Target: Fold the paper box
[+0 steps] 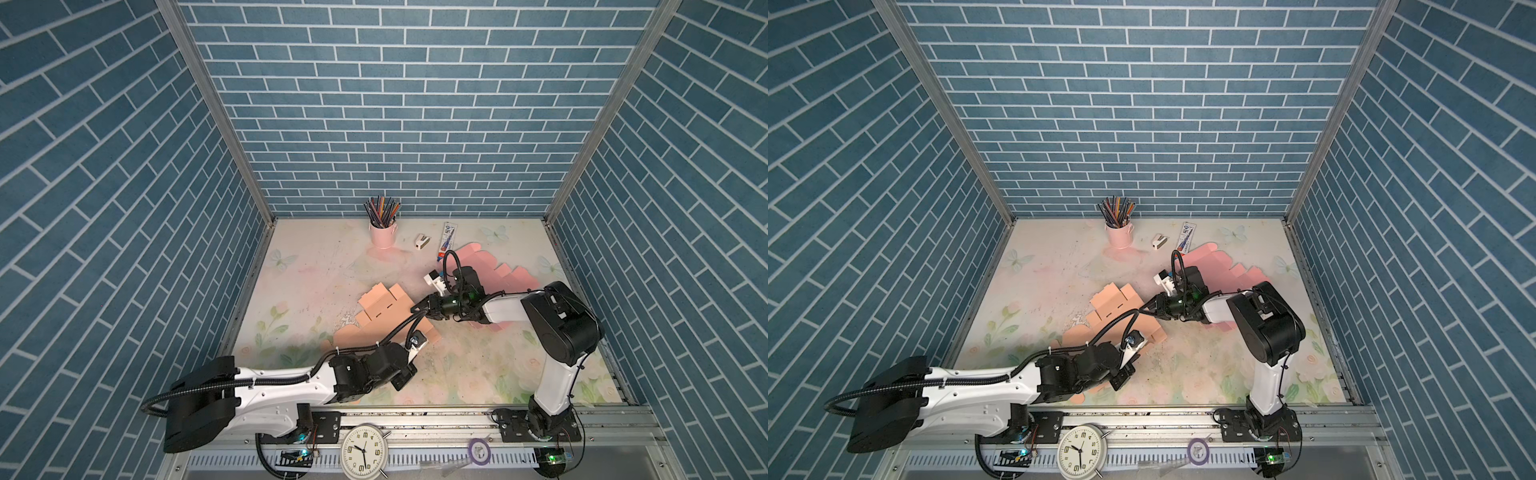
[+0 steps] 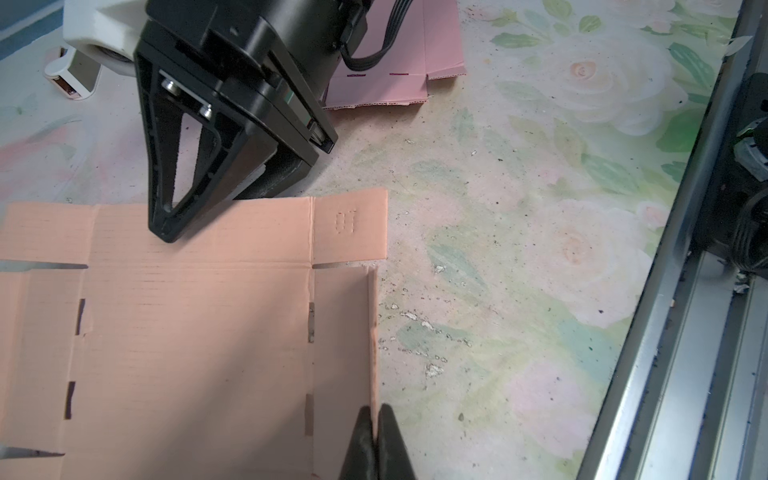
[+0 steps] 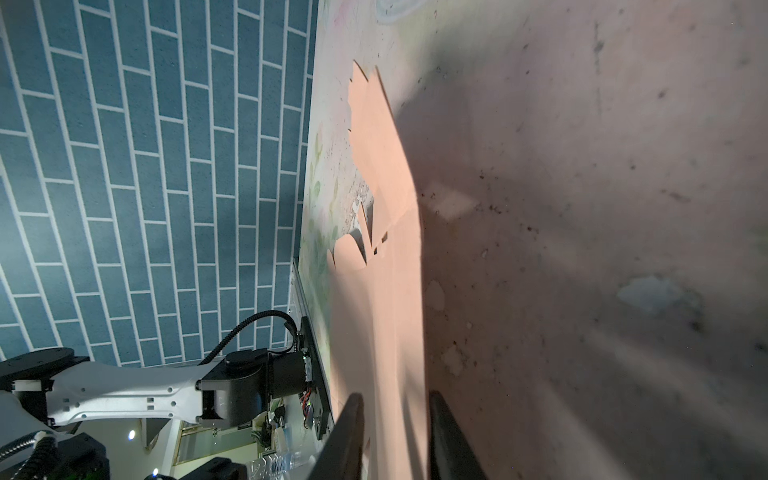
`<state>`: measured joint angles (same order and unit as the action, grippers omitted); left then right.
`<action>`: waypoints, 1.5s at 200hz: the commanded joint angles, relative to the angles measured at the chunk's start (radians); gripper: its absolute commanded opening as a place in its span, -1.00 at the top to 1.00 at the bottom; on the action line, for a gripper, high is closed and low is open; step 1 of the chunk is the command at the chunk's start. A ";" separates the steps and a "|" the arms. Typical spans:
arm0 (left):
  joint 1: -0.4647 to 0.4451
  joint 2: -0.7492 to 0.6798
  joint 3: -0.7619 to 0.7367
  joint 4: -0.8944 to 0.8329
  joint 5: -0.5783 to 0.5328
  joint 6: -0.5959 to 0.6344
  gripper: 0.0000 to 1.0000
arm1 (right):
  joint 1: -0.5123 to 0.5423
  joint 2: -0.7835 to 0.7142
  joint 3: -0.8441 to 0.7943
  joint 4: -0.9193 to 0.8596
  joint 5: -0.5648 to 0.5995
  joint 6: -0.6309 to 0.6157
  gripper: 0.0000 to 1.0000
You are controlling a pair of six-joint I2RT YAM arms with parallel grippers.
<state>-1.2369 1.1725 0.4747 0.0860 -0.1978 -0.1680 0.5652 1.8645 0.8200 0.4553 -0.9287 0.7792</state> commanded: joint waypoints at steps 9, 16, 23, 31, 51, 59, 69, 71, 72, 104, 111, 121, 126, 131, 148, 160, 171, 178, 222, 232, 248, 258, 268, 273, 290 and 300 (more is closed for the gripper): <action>-0.007 -0.008 -0.017 0.026 -0.019 -0.007 1.00 | 0.006 0.007 0.005 0.003 -0.023 -0.001 0.57; -0.008 -0.006 -0.015 0.027 -0.018 -0.008 1.00 | 0.006 0.006 0.007 0.000 -0.024 -0.004 0.61; -0.008 -0.005 -0.015 0.025 -0.019 -0.010 1.00 | 0.007 0.004 0.007 -0.003 -0.023 -0.006 0.65; -0.009 -0.005 -0.015 0.026 -0.019 -0.013 1.00 | 0.007 -0.001 0.008 -0.011 -0.021 -0.010 0.68; -0.013 -0.005 -0.020 0.032 -0.019 -0.021 1.00 | 0.007 -0.017 0.017 -0.049 -0.006 -0.035 0.77; -0.013 -0.004 -0.023 0.032 -0.018 -0.024 0.99 | 0.006 -0.023 0.022 -0.072 0.001 -0.048 0.84; -0.013 -0.008 -0.025 0.034 -0.013 -0.029 0.75 | 0.002 -0.032 0.027 -0.096 0.009 -0.065 0.91; -0.014 -0.009 -0.027 0.034 -0.013 -0.031 0.70 | 0.001 -0.034 0.027 -0.102 0.011 -0.069 0.92; -0.014 -0.009 -0.027 0.034 -0.012 -0.032 0.68 | 0.000 -0.035 0.029 -0.105 0.012 -0.071 0.92; 0.006 -0.049 -0.050 0.043 0.024 -0.088 0.33 | -0.018 -0.094 0.071 -0.269 0.072 -0.183 0.98; 0.033 -0.073 -0.061 0.054 0.058 -0.111 0.31 | -0.021 -0.111 0.085 -0.325 0.097 -0.221 0.99; 0.089 -0.117 -0.084 0.076 0.110 -0.152 0.29 | -0.021 -0.133 0.113 -0.416 0.142 -0.284 0.99; 0.126 -0.143 -0.096 0.086 0.138 -0.178 0.28 | -0.021 -0.144 0.127 -0.460 0.168 -0.314 0.99; 0.173 -0.166 -0.111 0.097 0.178 -0.203 0.27 | -0.021 -0.155 0.137 -0.502 0.192 -0.342 0.99; 0.349 -0.224 -0.150 0.126 0.339 -0.272 0.25 | -0.021 -0.191 0.168 -0.614 0.286 -0.418 0.98; 0.443 -0.241 -0.169 0.138 0.410 -0.304 0.25 | -0.019 -0.213 0.178 -0.668 0.344 -0.456 0.96; 0.500 -0.235 -0.173 0.144 0.455 -0.316 0.26 | -0.017 -0.223 0.182 -0.701 0.387 -0.480 0.95; 0.514 -0.219 -0.170 0.143 0.462 -0.317 0.26 | -0.015 -0.223 0.183 -0.714 0.406 -0.490 0.94; 0.519 -0.057 -0.156 0.227 0.470 -0.359 0.33 | -0.001 -0.203 0.188 -0.741 0.469 -0.512 0.87; 0.520 -0.022 -0.154 0.247 0.467 -0.368 0.36 | 0.001 -0.199 0.192 -0.741 0.476 -0.514 0.84; 0.520 0.035 -0.150 0.258 0.456 -0.368 0.40 | 0.001 -0.189 0.193 -0.734 0.478 -0.514 0.75; 0.521 0.062 -0.151 0.268 0.457 -0.367 0.44 | 0.002 -0.181 0.193 -0.728 0.475 -0.514 0.71; 0.521 0.083 -0.160 0.289 0.457 -0.370 0.46 | 0.003 -0.169 0.194 -0.724 0.468 -0.513 0.67; 0.522 0.089 -0.165 0.297 0.458 -0.372 0.48 | 0.004 -0.164 0.194 -0.719 0.464 -0.511 0.65; 0.522 0.110 -0.170 0.299 0.448 -0.365 0.51 | 0.007 -0.143 0.189 -0.698 0.453 -0.505 0.63; 0.521 0.118 -0.175 0.305 0.445 -0.363 0.52 | 0.008 -0.133 0.191 -0.691 0.447 -0.502 0.63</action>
<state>-0.7227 1.2751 0.3141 0.3416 0.2558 -0.5243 0.5644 1.6993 0.9943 -0.2451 -0.4747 0.3054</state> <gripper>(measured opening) 0.246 0.184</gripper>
